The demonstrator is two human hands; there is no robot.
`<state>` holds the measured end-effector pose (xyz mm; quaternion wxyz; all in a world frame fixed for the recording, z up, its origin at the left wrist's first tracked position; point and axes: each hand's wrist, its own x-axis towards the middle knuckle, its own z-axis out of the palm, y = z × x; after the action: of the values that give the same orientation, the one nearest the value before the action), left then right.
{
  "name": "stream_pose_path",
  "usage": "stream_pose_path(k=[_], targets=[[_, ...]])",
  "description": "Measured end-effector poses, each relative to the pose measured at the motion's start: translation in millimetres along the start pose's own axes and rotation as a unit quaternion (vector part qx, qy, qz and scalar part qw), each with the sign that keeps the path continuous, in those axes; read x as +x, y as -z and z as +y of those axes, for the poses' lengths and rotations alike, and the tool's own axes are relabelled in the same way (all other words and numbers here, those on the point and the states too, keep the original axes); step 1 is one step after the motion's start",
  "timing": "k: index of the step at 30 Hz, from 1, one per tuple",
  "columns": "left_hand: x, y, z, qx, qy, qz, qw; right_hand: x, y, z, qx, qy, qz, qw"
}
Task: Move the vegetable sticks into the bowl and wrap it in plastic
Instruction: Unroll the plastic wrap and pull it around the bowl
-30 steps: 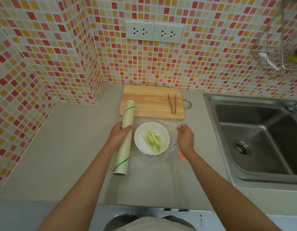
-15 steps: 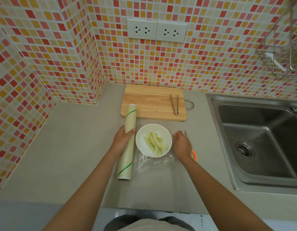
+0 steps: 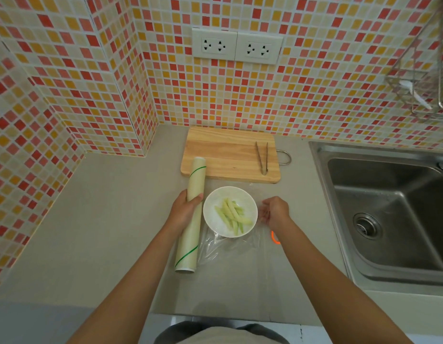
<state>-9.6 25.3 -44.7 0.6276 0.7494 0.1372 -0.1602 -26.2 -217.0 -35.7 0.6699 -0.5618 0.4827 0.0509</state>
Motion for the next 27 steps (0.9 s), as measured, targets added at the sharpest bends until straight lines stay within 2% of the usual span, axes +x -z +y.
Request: stream_pose_path(k=[4,6,8,9,11,12,15,23,27], targets=[[0.2,-0.2,0.9,0.007,-0.004,0.000,1.000,0.6,-1.1,-1.8,0.028,-0.005,0.045,0.999],[-0.4,-0.2,1.5,0.007,-0.004,0.003,1.000,-2.2,2.0,-0.7,0.004,0.019,0.067,0.998],[-1.2,0.0,2.1,0.007,-0.004,0.004,1.000,-5.6,1.8,0.7,-0.079,0.123,0.145,0.979],[-1.6,-0.3,2.4,0.007,-0.005,0.004,1.000,-11.2,0.2,-0.1,-0.070,0.200,0.168,0.963],[-2.2,-0.8,3.5,0.008,-0.005,0.005,1.000,-26.2,-8.3,0.8,-0.015,0.315,0.110,0.943],[-2.5,-1.5,3.7,0.009,-0.005,0.006,1.000,-32.0,-14.2,3.6,-0.008,0.334,0.057,0.941],[-4.6,-3.1,3.9,0.007,-0.008,0.002,1.000,-39.4,-25.6,18.0,-0.013,0.294,-0.071,0.953],[-8.9,-5.6,5.6,0.001,0.002,0.014,1.000,-32.4,-21.9,27.8,0.043,0.201,-0.162,0.965],[-9.5,-4.2,7.6,0.012,-0.007,0.020,1.000,-27.5,-21.7,32.0,0.005,0.206,-0.168,0.964]])
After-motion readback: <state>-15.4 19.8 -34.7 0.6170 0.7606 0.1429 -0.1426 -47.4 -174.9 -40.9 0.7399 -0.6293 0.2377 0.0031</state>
